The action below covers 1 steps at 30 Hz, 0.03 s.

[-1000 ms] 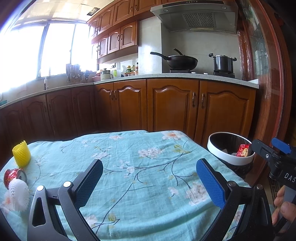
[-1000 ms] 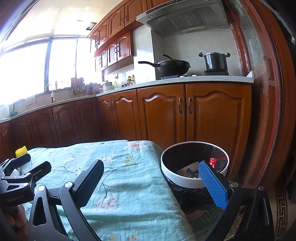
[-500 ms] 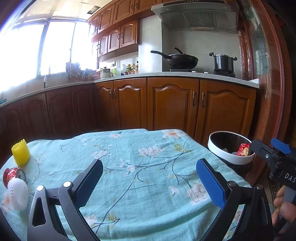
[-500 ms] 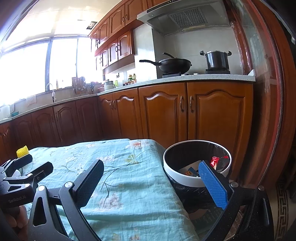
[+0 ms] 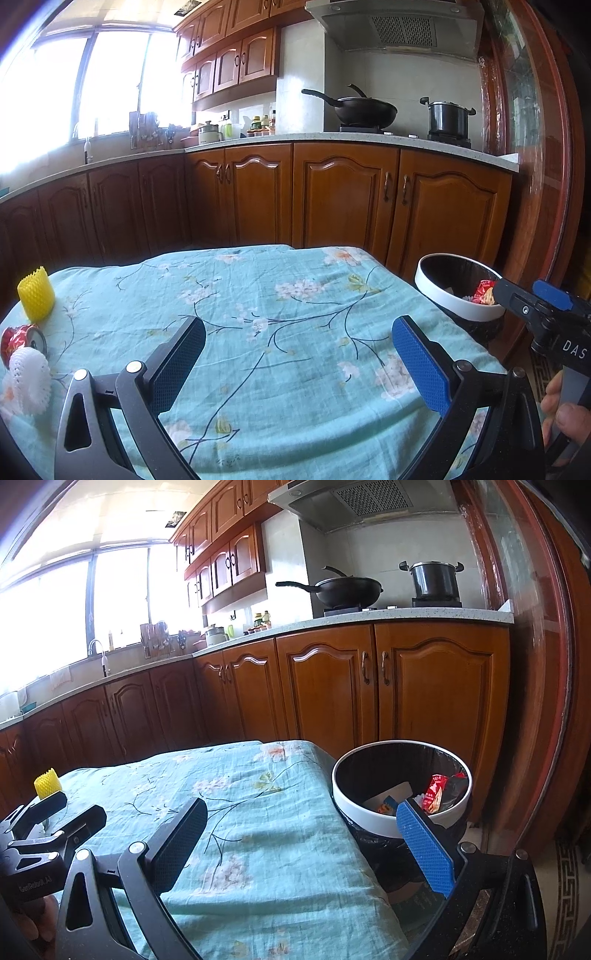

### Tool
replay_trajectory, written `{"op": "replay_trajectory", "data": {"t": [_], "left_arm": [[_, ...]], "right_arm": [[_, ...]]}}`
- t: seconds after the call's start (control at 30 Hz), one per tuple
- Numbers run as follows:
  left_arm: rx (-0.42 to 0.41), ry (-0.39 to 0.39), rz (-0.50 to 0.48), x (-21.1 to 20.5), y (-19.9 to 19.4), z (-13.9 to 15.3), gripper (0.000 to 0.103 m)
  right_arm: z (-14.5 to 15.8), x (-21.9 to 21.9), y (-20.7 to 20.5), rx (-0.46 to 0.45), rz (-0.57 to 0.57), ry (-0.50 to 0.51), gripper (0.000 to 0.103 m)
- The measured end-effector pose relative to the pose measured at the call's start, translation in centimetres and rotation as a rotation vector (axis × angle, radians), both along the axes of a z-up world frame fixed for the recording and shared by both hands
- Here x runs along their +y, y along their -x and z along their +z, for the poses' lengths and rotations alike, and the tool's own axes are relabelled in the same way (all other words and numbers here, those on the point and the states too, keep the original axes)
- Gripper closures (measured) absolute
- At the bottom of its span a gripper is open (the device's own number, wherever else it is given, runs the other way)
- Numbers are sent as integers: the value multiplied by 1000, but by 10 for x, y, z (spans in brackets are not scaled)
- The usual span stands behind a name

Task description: Collect trash

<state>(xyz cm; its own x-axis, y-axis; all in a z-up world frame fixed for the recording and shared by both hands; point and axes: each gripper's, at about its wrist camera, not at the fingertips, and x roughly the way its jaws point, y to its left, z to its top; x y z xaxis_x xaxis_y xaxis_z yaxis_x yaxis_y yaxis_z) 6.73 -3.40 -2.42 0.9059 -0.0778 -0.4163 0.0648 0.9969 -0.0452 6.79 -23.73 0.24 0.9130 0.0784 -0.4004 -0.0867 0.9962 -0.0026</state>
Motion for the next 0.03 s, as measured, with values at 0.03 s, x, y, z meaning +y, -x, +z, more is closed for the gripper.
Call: {"op": "replay_trajectory", "data": {"t": [0.03], "left_arm": [[3, 2, 1, 1, 0, 0, 1]], "right_arm": [[-1, 1, -1, 6, -1, -2, 0]]}}
